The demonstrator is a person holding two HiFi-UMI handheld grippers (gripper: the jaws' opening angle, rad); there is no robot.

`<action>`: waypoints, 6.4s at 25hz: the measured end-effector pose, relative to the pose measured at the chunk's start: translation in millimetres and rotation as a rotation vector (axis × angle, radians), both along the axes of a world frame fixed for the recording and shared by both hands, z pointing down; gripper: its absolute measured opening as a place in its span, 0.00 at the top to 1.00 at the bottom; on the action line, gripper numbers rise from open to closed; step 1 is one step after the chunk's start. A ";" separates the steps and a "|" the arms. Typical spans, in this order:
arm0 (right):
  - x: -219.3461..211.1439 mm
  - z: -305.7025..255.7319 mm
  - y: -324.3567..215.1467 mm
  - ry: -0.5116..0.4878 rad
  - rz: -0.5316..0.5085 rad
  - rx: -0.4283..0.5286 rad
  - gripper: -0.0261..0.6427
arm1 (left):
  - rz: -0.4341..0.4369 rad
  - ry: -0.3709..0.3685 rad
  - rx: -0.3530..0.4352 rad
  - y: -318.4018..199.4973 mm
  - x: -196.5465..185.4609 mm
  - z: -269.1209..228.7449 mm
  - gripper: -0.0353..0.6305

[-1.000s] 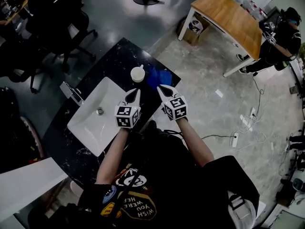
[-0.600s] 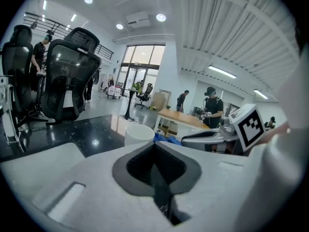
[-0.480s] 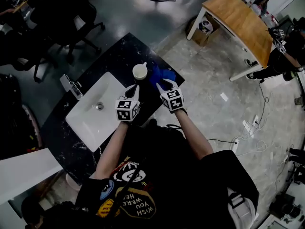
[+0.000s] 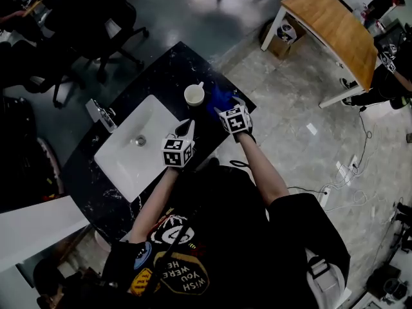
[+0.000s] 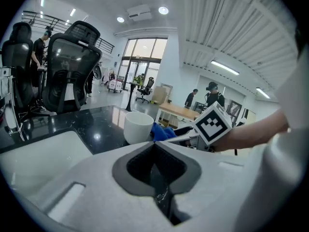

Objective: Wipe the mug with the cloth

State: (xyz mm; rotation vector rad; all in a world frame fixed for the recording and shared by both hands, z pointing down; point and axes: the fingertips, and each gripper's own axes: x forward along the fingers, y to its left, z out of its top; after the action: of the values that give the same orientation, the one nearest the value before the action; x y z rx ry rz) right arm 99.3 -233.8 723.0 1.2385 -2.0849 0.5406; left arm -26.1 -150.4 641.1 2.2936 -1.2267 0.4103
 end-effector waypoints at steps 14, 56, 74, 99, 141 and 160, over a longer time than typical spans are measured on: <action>-40.2 -66.0 -40.6 -0.130 -0.096 0.104 0.77 | -0.073 0.034 0.004 -10.1 -13.1 -6.0 0.94; -82.4 -62.7 50.8 -0.219 -0.327 -0.008 0.77 | -0.159 0.092 0.009 -23.9 -31.6 -12.2 0.94; -91.9 -44.8 74.1 -0.190 -0.469 0.004 0.77 | -0.161 0.088 0.000 -21.7 -28.5 -9.3 0.94; -41.2 -97.2 -5.8 -0.194 -0.130 0.150 0.77 | -0.170 0.082 0.005 -27.1 -30.7 -10.2 0.94; -91.4 -57.7 48.0 -0.157 -0.477 -0.028 0.77 | -0.139 0.073 0.036 -17.1 -16.3 -21.9 0.94; -93.0 -38.5 64.1 -0.051 -0.542 -0.047 0.78 | -0.157 0.082 0.029 -20.1 -27.2 -19.7 0.94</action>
State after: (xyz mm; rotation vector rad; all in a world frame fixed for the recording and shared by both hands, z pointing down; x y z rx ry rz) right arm 6.3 -169.7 684.5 0.5912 -2.3098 0.3675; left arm -53.3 -170.5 621.4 2.1953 -1.3677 0.2410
